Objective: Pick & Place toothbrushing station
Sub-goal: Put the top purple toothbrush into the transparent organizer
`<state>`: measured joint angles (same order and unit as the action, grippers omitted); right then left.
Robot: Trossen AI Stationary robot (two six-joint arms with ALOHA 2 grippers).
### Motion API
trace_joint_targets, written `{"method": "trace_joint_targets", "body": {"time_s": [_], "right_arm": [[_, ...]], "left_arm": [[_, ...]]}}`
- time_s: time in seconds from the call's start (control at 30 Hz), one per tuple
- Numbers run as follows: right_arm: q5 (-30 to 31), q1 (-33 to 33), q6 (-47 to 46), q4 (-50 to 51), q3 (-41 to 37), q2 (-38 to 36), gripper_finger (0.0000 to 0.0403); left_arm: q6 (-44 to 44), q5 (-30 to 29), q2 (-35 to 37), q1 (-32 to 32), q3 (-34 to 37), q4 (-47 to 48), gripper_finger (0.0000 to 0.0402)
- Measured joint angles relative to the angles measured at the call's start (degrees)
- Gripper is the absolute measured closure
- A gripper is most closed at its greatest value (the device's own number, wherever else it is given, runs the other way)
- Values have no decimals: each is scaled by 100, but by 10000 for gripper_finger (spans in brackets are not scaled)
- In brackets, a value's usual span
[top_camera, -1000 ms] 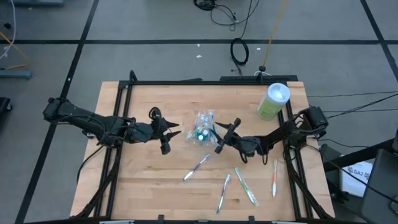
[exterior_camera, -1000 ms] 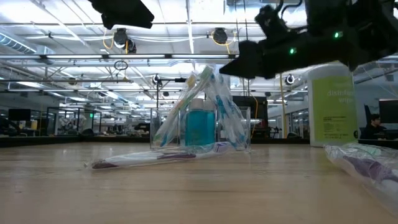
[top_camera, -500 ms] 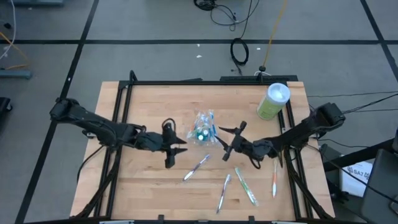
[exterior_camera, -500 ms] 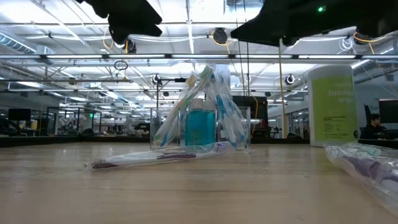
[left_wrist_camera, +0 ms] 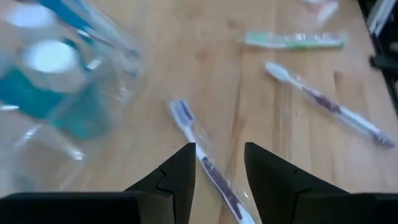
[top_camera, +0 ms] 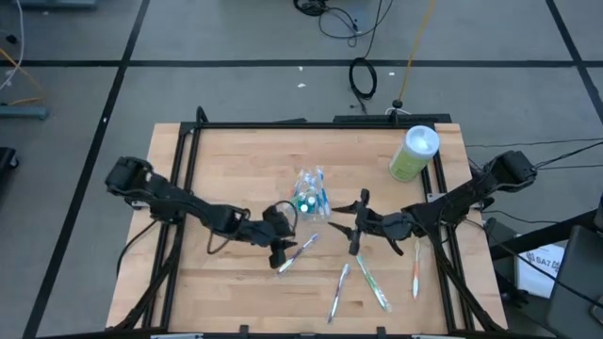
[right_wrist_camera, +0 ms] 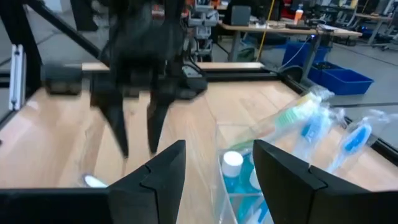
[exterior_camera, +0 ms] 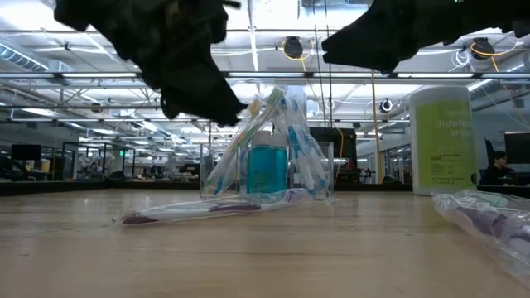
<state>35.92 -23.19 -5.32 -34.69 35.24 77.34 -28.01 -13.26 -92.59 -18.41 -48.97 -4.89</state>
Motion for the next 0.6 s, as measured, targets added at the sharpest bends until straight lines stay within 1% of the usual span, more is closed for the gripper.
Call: {"method": "trace_joint_targets", "body": {"time_s": [0.07, 0.17, 0.3, 0.43, 0.53, 0.6], "right_arm": [[-4, 26, -4, 8, 0, -3, 220], [-5, 31, -4, 46, 0, 2, 220], [-4, 31, -3, 52, 0, 0, 220], [-4, 31, -5, 71, 0, 0, 220], [-4, 31, -5, 120, 0, 2, 220], [-4, 31, -5, 133, 0, 2, 220]], "left_arm": [[44, 201, -244, 4, 2, -317, 261], [-111, 399, -534, 13, 2, -782, 261], [-124, 426, -882, -12, 1, -1169, 261], [-294, 176, -1192, -59, 0, -1322, 261], [-200, -63, -1394, -83, 2, -1320, 261], [-297, -104, -1533, -86, 2, -1452, 261]]}}
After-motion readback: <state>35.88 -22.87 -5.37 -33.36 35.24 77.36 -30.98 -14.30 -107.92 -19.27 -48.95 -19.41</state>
